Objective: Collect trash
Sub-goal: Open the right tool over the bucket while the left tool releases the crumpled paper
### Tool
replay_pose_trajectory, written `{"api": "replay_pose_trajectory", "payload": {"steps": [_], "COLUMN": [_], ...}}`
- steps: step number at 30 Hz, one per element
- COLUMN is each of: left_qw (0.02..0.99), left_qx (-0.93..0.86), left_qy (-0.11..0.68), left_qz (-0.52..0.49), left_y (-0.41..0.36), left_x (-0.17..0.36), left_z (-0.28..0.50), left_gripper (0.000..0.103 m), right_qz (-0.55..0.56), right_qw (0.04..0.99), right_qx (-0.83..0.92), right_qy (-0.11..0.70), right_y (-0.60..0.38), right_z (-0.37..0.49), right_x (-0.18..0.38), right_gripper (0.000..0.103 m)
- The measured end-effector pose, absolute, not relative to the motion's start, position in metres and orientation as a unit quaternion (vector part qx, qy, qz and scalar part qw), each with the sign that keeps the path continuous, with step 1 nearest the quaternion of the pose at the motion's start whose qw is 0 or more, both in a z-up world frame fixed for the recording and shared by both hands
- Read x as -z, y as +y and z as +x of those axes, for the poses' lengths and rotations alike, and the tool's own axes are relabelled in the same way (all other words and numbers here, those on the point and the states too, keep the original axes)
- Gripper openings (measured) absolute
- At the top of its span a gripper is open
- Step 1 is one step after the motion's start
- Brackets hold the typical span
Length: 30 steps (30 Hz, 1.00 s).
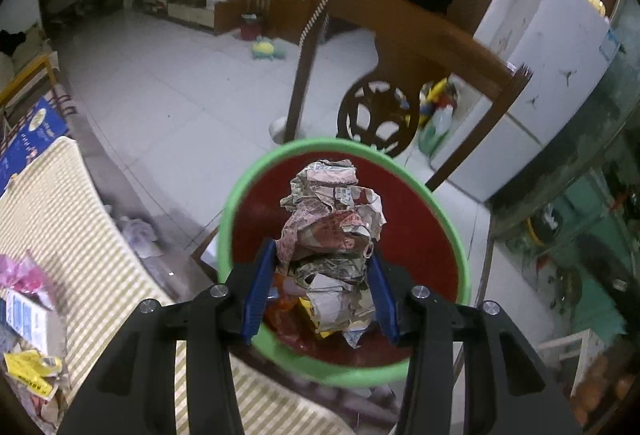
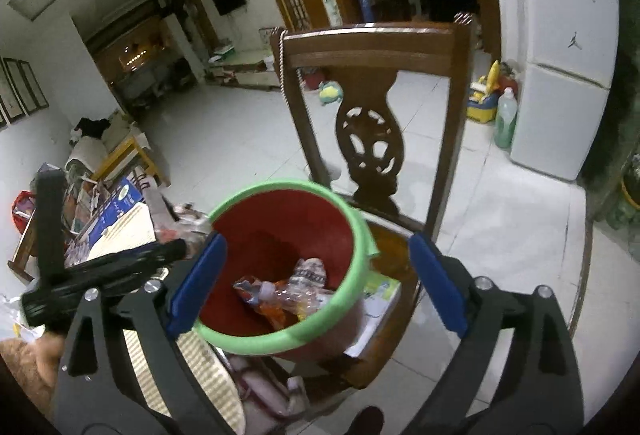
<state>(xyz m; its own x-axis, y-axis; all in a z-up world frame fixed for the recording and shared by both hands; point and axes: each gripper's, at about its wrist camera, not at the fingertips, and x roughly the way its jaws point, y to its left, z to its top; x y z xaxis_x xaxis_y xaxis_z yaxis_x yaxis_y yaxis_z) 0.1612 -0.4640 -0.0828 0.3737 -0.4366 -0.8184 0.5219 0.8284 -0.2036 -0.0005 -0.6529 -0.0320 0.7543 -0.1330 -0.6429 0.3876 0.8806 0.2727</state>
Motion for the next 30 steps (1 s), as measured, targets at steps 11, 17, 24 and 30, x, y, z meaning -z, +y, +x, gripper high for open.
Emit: {"api": "replay_pose_trajectory", "payload": {"steps": [11, 17, 24, 30], "left_qw": [0.81, 0.806, 0.809, 0.809], "left_qx": [0.275, 0.281, 0.29, 0.29], "left_qy": [0.507, 0.508, 0.498, 0.497], "left_qz": [0.103, 0.115, 0.115, 0.114], "left_y": [-0.503, -0.514, -0.517, -0.517], "left_x": [0.113, 0.116, 0.111, 0.11], "left_z": [0.186, 0.186, 0.183, 0.181], "left_gripper": [0.043, 0.043, 0.043, 0.062], "right_qz": [0.248, 0.262, 0.256, 0.254], "right_qw": [0.894, 0.888, 0.889, 0.888], "right_qx": [0.179, 0.189, 0.192, 0.204], "right_qy": [0.329, 0.329, 0.328, 0.325], "right_y": [-0.682, -0.691, -0.687, -0.687], "right_z": [-0.024, -0.028, -0.029, -0.038], "right_x": [0.069, 0.075, 0.072, 0.069], "right_gripper": [0.091, 0.091, 0.091, 0.091]}}
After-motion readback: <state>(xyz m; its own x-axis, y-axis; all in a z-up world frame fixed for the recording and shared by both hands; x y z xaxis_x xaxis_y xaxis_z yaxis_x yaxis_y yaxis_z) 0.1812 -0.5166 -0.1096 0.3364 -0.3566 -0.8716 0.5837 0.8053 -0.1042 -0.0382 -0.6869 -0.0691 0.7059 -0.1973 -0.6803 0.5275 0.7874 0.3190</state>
